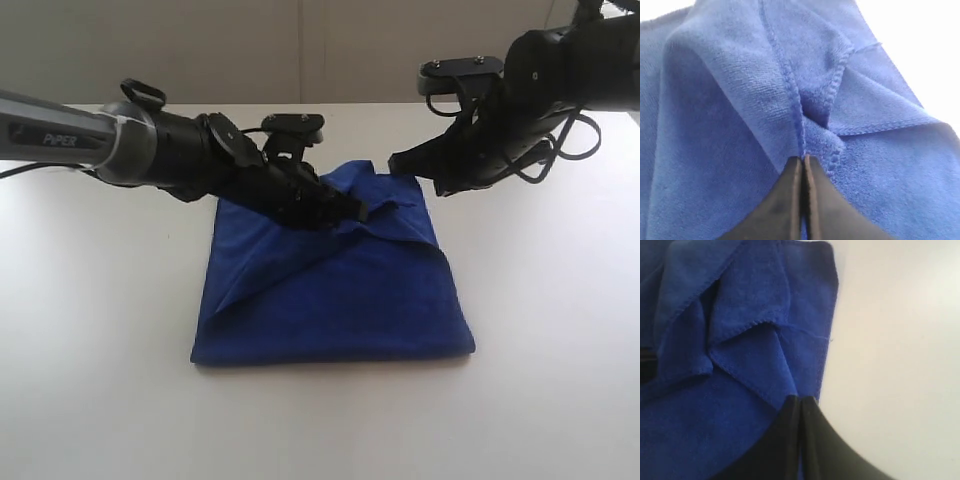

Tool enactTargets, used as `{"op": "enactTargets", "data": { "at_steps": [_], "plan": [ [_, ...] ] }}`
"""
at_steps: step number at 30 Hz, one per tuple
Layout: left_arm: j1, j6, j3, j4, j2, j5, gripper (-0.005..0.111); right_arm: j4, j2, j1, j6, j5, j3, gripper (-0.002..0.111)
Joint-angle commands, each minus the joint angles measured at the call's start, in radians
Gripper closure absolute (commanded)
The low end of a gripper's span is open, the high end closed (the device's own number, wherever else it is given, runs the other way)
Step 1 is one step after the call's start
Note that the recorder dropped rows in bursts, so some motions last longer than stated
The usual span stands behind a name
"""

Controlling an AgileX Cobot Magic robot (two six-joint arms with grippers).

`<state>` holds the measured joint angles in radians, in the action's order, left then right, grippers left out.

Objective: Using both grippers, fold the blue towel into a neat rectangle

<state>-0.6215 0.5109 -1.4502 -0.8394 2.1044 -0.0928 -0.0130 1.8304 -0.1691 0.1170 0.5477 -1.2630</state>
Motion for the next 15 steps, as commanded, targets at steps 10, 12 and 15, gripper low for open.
{"op": "enactTargets", "data": {
  "at_steps": [10, 12, 15],
  "plan": [
    [0.163, 0.050, -0.006, 0.026, -0.139, -0.122, 0.107, 0.222, 0.026, 0.056, 0.026, -0.143, -0.005, 0.107],
    [0.174, 0.057, -0.006, 0.026, -0.139, -0.132, 0.107, 0.278, 0.047, 0.056, 0.025, -0.166, -0.005, 0.102],
    [0.180, 0.072, -0.006, 0.039, -0.139, -0.143, 0.107, 0.373, 0.086, 0.056, -0.011, -0.203, -0.005, 0.088]
  ]
}}
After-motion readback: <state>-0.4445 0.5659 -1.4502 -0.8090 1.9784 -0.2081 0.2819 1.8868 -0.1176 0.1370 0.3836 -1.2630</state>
